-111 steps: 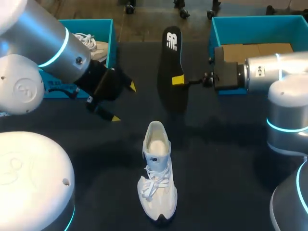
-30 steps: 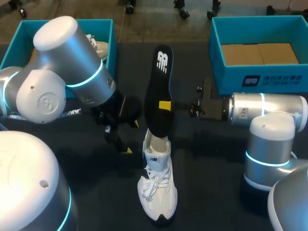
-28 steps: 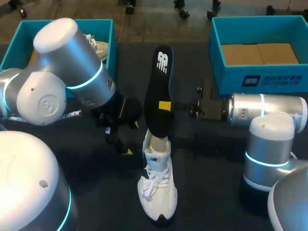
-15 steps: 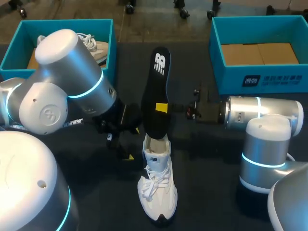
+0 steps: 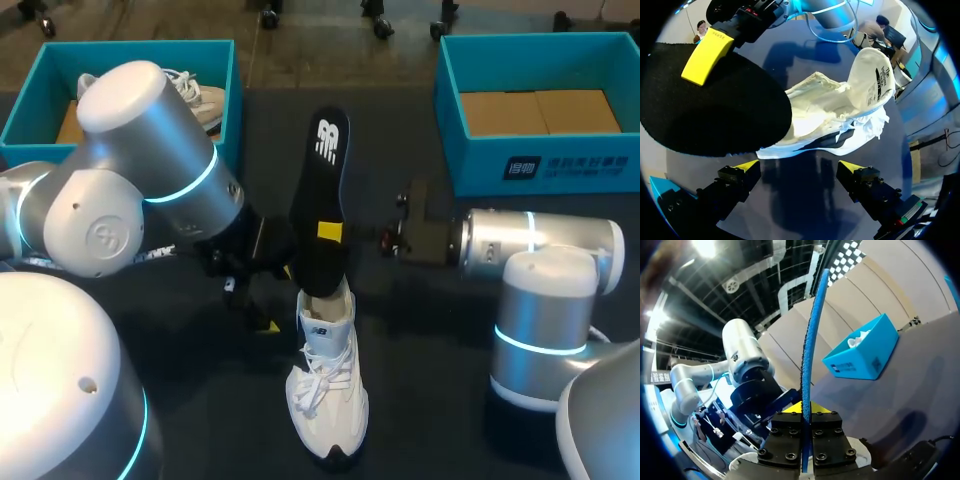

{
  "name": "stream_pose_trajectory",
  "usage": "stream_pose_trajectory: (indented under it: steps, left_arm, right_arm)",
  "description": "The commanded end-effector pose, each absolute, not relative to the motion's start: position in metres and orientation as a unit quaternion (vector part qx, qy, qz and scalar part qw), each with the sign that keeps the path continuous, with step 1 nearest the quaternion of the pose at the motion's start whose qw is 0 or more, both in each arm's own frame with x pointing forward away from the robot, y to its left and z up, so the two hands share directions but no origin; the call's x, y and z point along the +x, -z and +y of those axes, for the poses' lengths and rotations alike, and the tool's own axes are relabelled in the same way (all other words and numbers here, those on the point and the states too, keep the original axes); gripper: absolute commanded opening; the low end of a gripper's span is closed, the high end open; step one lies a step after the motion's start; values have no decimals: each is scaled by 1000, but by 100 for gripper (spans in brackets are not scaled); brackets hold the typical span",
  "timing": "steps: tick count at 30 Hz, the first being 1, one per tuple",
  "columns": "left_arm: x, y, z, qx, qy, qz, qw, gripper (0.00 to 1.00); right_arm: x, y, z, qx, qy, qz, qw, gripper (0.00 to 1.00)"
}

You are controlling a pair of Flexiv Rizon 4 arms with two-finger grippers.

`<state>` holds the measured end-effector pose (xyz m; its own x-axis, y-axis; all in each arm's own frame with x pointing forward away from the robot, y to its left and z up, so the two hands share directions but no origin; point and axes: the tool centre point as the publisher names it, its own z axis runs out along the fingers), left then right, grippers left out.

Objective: Take the shoe out of the shoebox, open the shoe tongue, remove and reinsert the insole, then place the shoe into the shoebox

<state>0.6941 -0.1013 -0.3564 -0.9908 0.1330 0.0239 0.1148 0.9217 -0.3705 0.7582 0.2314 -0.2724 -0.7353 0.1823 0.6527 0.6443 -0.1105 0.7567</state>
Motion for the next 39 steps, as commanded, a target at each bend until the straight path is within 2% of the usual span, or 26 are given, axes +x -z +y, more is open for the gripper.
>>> stream_pose_trajectory:
  steps: [1,16,25,39]
  left_arm:
    - [694,358,-101,-64,-188,-980,24,100]
    - [694,358,-101,-64,-188,-980,24,100]
    - [694,358,-101,-64,-188,-980,24,100]
    - [694,358,-101,-64,-188,-980,24,100]
  right_arm:
    - [751,274,233,-327,677,-638,166,0]
    - [739,279,232,-310,678,-648,156,0]
    - [735,298,226,-304,677,-653,151,0]
    - [739,297,224,-301,669,-664,146,0]
